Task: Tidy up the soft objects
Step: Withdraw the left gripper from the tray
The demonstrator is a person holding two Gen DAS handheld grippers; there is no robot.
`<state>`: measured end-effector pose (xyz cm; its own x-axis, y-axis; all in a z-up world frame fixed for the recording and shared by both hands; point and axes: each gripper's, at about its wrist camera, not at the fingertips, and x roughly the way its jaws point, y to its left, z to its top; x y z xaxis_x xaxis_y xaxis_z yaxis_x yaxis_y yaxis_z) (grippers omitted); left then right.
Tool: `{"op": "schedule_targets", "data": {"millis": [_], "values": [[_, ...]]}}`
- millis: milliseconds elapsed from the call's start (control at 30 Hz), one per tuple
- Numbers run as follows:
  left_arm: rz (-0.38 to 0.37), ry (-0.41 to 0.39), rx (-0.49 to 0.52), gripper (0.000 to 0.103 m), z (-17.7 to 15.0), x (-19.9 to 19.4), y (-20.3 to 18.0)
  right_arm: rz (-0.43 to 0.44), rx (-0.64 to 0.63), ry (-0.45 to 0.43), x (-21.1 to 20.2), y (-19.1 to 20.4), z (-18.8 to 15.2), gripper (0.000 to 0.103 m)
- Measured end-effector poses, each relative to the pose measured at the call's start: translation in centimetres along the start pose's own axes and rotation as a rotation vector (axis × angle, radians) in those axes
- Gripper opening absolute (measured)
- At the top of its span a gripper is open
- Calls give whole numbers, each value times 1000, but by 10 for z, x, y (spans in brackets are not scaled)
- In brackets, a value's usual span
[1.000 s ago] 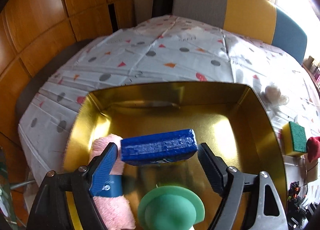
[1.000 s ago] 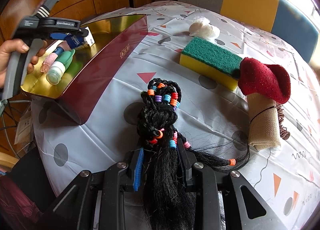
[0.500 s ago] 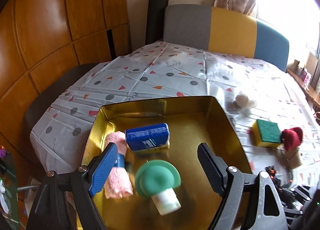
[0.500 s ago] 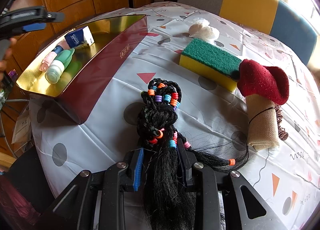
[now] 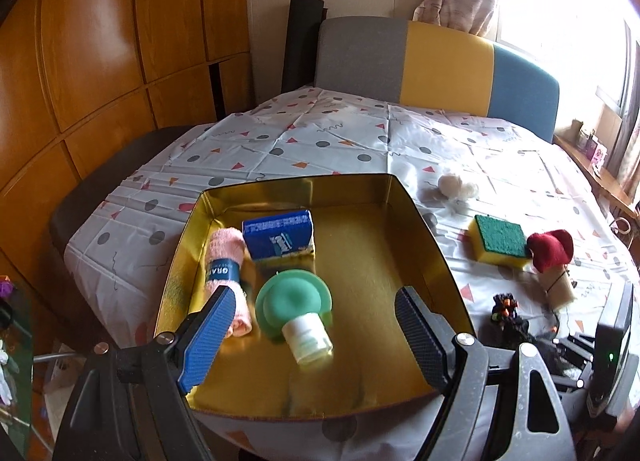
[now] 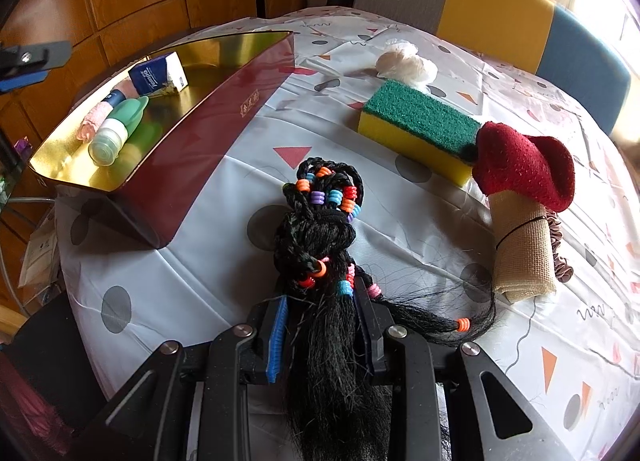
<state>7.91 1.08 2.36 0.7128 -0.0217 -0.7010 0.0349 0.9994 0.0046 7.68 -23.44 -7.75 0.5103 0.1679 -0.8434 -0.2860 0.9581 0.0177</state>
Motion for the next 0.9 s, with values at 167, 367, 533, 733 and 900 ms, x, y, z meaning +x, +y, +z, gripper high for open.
{"op": "schedule_targets", "data": {"millis": [167,367,533,733,900], "values": [[12,-12,6,83,-6,-10,3,-11,-1,-10,0,2,-1,29],[31,-40,-35,83,-8,-22,22,-22,9,-24,1,4,-2,29],[62,-41,-58,83,-13,-25,41,-39,46,-25,1,6,-3,29],[98,-49,-81,83,-22,-31,63,-26,151,-6,0,4,0,28],[152,-79,-127,83,-26,-39,83,47,268,-9,-7,0,5,27]]}}
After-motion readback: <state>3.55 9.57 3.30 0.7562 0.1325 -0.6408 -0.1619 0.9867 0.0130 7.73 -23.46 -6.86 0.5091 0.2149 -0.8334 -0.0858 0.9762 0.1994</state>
